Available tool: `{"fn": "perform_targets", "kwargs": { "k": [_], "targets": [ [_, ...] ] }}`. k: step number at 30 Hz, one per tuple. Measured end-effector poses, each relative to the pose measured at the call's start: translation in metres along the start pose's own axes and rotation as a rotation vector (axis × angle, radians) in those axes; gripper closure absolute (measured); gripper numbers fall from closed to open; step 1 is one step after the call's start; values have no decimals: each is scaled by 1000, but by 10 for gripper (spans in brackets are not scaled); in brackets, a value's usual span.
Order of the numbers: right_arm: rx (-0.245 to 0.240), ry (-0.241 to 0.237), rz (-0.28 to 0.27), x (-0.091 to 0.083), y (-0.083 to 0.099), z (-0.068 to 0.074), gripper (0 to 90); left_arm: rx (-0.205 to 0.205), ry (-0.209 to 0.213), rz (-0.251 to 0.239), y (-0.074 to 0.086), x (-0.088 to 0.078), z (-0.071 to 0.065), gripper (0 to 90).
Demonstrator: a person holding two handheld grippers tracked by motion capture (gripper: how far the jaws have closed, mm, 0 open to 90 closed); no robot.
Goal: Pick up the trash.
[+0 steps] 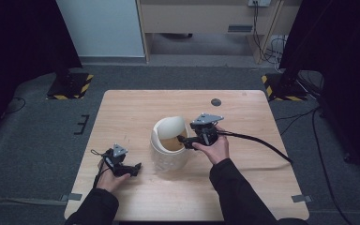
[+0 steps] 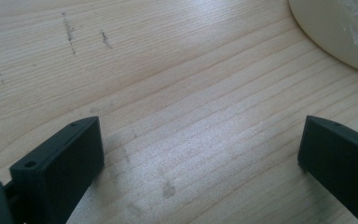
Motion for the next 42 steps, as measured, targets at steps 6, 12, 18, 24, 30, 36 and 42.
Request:
{"fn": "perform_targets", "kwargs": {
  "k": [6,12,18,24,30,36,42],
  "targets": [
    [-17,-9,-15,-11,-4,4,239,0,0,0,0,0,0,0],
    [-29,-23,-37,-23,-8,11,235,0,-1,0,0,0,0,0],
    [-53,-12,-51,-40,-11,14,241,-1,-1,0,0,0,0,0],
    [-65,-16,-76,-56,-15,18,242,-1,-1,0,0,0,0,0],
    [-55,5,-82,-75,-5,10,262,-1,-2,0,0,0,0,0],
    [-56,21,-67,-96,14,5,299,-1,-1,1,0,0,0,0],
    [-31,37,-40,-110,38,0,320,-2,-2,0,0,0,0,0]
  ]
}}
Point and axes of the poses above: each handheld gripper's, and its own axes: x roughly forward along the jaws, y roughly out of its underside, z roughly to its left, the point moved 9 cm from there along x, roughly forward along the jaws, and after that the axes turned 13 degrees about -y, right-handed, at the moved point
